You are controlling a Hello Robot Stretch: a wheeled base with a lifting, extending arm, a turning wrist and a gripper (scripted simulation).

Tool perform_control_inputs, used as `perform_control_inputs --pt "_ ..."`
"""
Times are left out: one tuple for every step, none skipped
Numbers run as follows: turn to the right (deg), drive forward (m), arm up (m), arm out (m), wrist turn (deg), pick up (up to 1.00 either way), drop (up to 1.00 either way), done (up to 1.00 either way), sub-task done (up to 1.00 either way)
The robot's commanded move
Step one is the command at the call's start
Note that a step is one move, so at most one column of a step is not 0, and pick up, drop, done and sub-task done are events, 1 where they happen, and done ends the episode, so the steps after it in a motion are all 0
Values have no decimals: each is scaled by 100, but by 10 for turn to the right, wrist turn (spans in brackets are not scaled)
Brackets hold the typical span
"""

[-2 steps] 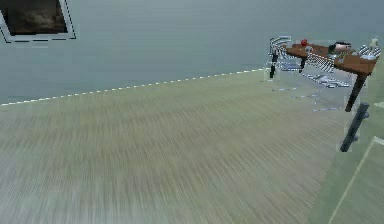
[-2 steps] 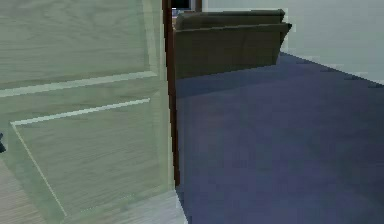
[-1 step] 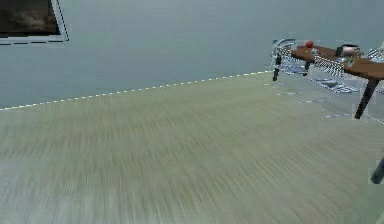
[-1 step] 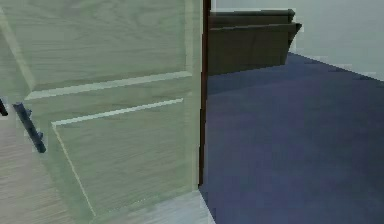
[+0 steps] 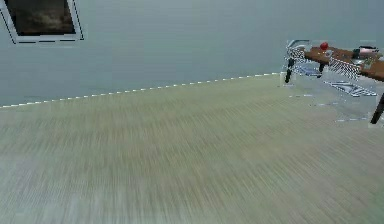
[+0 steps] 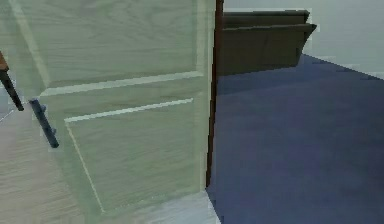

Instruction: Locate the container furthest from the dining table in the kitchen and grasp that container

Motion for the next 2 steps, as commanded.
perform_control_inputs --pt "0 45 0 0 0 0 0 0 0" --pt "270 0 0 0 0 0 0 0 0"
